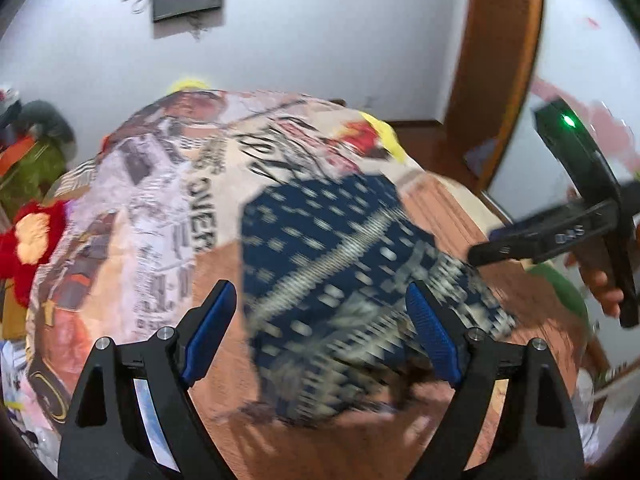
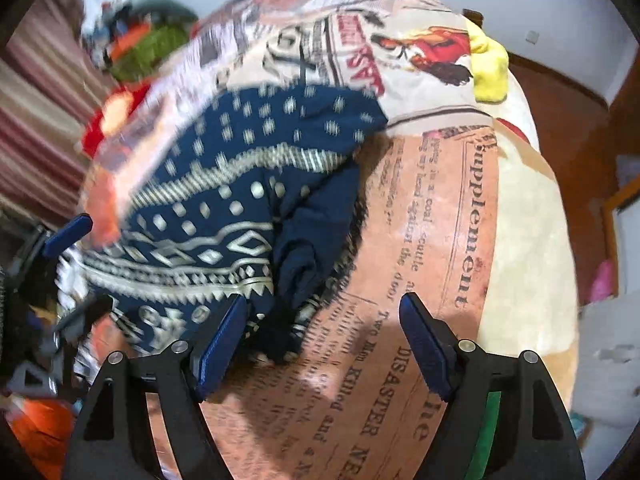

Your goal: Fold large clothes

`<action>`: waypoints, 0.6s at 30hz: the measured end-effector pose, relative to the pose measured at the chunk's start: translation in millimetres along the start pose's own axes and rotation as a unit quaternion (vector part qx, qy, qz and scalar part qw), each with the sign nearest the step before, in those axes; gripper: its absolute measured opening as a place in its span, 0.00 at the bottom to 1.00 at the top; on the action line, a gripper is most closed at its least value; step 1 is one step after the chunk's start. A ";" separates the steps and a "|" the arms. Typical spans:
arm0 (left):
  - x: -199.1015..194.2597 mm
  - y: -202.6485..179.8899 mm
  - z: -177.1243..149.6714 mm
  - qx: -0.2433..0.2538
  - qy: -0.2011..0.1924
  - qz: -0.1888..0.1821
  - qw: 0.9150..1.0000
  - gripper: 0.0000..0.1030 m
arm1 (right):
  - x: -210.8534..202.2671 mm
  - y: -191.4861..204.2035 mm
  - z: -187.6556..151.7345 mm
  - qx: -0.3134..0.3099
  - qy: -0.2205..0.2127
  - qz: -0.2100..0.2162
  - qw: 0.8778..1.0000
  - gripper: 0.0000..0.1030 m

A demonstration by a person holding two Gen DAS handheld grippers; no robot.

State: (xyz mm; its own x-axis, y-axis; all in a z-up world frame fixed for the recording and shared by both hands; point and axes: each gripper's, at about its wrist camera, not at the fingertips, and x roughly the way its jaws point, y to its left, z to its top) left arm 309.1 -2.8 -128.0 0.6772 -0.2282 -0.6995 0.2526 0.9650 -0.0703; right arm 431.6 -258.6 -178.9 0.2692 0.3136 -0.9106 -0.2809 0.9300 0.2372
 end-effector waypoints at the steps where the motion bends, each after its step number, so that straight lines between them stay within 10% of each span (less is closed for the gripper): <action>1: 1.8 6.8 3.1 -0.008 0.005 0.005 1.000 0.84 | -3.3 -3.4 4.5 0.015 -0.005 0.017 1.000 0.75; 8: 46.1 56.0 11.8 -0.088 0.077 -0.018 0.993 0.84 | 13.9 -2.1 33.0 0.062 -0.008 0.053 0.997 0.76; 18: 124.9 83.0 3.8 -0.201 0.180 -0.140 0.953 0.88 | 80.3 -9.3 57.8 0.083 0.052 0.085 0.992 0.84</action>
State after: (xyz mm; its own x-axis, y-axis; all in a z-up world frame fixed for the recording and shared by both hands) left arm 417.3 48.3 -218.5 0.3226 -0.4951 -0.8067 0.0541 0.8605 -0.5065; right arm 509.2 -231.0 -234.7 0.1319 0.4543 -0.8810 -0.1568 0.8871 0.4340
